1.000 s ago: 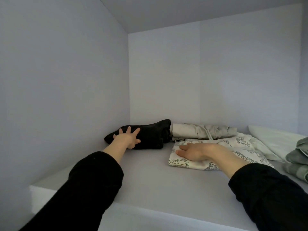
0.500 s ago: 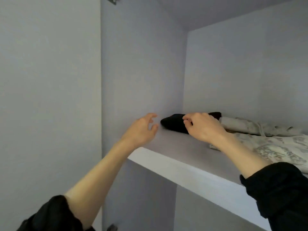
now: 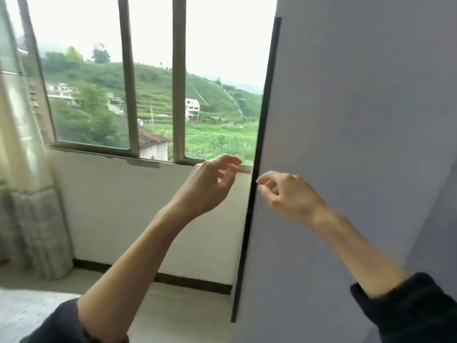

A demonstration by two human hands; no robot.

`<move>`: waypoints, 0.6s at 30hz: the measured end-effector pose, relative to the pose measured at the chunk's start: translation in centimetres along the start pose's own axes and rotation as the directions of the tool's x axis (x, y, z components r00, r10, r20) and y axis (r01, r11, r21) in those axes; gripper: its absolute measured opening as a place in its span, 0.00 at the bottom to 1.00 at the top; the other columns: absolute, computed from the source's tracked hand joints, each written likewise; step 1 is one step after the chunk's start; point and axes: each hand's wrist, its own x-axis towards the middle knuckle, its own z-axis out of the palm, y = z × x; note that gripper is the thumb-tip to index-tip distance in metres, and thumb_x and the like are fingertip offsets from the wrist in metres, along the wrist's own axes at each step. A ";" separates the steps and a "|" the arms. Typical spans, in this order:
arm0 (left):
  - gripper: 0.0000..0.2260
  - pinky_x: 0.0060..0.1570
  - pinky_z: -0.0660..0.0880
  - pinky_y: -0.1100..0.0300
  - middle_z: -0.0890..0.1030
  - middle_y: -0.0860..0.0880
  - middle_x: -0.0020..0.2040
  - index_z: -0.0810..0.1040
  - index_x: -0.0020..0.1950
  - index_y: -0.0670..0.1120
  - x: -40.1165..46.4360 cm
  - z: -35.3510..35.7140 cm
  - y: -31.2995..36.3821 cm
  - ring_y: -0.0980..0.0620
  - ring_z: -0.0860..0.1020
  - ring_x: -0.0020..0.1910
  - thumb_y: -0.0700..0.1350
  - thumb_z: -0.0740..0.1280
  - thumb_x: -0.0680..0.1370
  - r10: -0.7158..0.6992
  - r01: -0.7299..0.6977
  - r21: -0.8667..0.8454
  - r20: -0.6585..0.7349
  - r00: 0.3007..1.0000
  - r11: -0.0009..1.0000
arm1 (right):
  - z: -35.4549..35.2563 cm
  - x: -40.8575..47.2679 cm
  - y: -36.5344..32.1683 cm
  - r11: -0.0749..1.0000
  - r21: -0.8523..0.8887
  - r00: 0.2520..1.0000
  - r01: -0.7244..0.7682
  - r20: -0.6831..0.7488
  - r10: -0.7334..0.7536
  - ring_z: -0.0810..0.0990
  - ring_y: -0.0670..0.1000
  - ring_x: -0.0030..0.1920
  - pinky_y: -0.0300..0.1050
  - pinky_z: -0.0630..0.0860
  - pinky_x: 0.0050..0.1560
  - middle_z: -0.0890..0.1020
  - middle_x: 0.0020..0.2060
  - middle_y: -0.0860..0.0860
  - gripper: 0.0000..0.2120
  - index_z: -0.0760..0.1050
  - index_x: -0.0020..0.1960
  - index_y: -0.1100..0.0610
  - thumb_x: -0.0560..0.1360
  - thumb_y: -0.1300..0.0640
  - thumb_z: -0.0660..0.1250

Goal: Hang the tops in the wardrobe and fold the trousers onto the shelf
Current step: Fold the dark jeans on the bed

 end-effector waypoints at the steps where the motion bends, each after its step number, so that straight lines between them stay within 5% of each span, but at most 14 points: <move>1: 0.10 0.53 0.75 0.58 0.81 0.54 0.51 0.77 0.59 0.50 -1.3 -2.8 -1.8 0.55 0.80 0.49 0.44 0.61 0.80 -0.049 0.050 0.047 -0.032 0.998 0.998 | 2.1 1.0 -2.8 0.996 0.039 0.997 0.077 0.021 -0.078 0.79 0.49 0.53 0.45 0.74 0.55 0.79 0.45 0.44 0.12 0.75 0.61 0.50 0.79 0.51 0.59; 5: 0.11 0.54 0.75 0.58 0.81 0.51 0.54 0.76 0.61 0.49 -7.7 -13.1 -8.4 0.54 0.79 0.51 0.44 0.61 0.80 -0.216 0.244 0.190 -0.153 0.964 0.951 | 9.7 2.9 -14.6 0.944 0.149 0.943 0.293 0.118 -0.311 0.79 0.52 0.53 0.47 0.74 0.56 0.82 0.50 0.47 0.14 0.74 0.63 0.51 0.79 0.50 0.59; 9: 0.12 0.44 0.70 0.72 0.79 0.52 0.55 0.75 0.64 0.49 -15.0 -21.8 -12.8 0.56 0.77 0.50 0.45 0.60 0.81 -0.393 0.453 0.270 -0.247 0.886 0.850 | 16.4 3.1 -24.8 0.872 0.211 0.850 0.441 0.214 -0.481 0.79 0.52 0.54 0.46 0.75 0.56 0.81 0.54 0.48 0.15 0.72 0.65 0.50 0.80 0.50 0.58; 14: 0.12 0.40 0.67 0.78 0.80 0.51 0.55 0.76 0.62 0.49 -24.9 -32.2 -16.2 0.57 0.76 0.47 0.45 0.61 0.80 -0.527 0.663 0.308 -0.422 0.738 0.682 | 22.8 1.0 -38.1 0.740 0.362 0.702 0.567 0.257 -0.664 0.77 0.54 0.58 0.49 0.74 0.58 0.81 0.56 0.50 0.16 0.73 0.65 0.51 0.79 0.50 0.58; 18: 0.13 0.47 0.68 0.67 0.78 0.50 0.56 0.75 0.64 0.49 -35.1 -40.1 -16.4 0.56 0.74 0.50 0.47 0.60 0.81 -0.617 0.837 0.270 -0.575 0.537 0.476 | 27.5 -3.0 -50.1 0.569 0.531 0.502 0.628 0.283 -0.818 0.77 0.54 0.58 0.46 0.73 0.57 0.81 0.56 0.49 0.15 0.73 0.64 0.52 0.79 0.51 0.58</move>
